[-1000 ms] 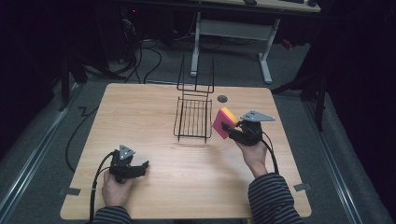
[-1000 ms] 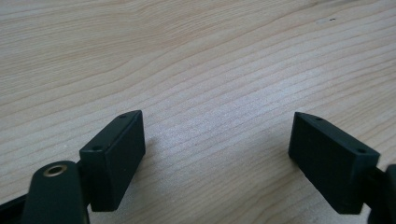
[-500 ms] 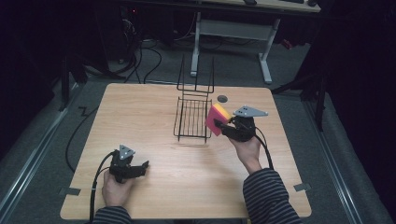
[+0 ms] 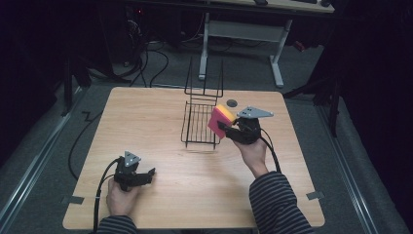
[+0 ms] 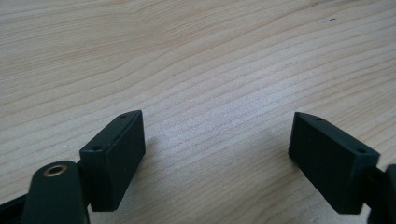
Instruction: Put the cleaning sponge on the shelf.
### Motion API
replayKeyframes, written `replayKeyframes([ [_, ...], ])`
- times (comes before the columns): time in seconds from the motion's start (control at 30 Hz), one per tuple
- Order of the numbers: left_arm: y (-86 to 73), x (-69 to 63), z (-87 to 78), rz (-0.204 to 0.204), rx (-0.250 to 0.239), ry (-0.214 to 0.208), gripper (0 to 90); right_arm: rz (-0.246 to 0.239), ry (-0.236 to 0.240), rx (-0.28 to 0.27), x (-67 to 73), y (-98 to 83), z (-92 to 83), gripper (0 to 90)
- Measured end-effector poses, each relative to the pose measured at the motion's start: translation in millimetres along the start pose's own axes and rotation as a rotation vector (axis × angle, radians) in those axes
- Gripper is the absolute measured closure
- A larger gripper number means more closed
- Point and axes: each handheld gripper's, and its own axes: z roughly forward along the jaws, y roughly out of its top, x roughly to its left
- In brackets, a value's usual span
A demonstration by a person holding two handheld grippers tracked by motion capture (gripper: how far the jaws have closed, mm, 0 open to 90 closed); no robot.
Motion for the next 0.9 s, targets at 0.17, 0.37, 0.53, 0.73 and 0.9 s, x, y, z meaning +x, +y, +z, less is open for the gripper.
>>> replayKeyframes([
  [0.17, 0.0, 0.0, 0.0, 0.0, 0.0, 0.0, 19.1, -0.004, 0.008, 0.0, 1.9, 2.7, 3.6, 60.6],
  [0.37, 0.0, 0.1, 0.0, 0.001, 0.001, 0.001, 19.1, -0.013, 0.008, 0.014, 4.8, 4.7, 10.3, 60.6],
  [0.53, 0.0, 0.1, 0.0, 0.001, 0.001, 0.0, 19.1, -0.022, -0.001, 0.021, 5.8, 4.3, 15.6, 60.6],
  [0.73, 0.0, 0.0, 0.0, 0.001, 0.001, 0.001, 19.2, -0.042, -0.019, 0.038, 5.7, 2.7, 23.3, 60.6],
  [0.9, 0.0, 0.0, 0.0, 0.001, 0.0, 0.0, 19.2, -0.059, -0.015, 0.052, 8.8, 1.8, 30.7, 60.5],
])
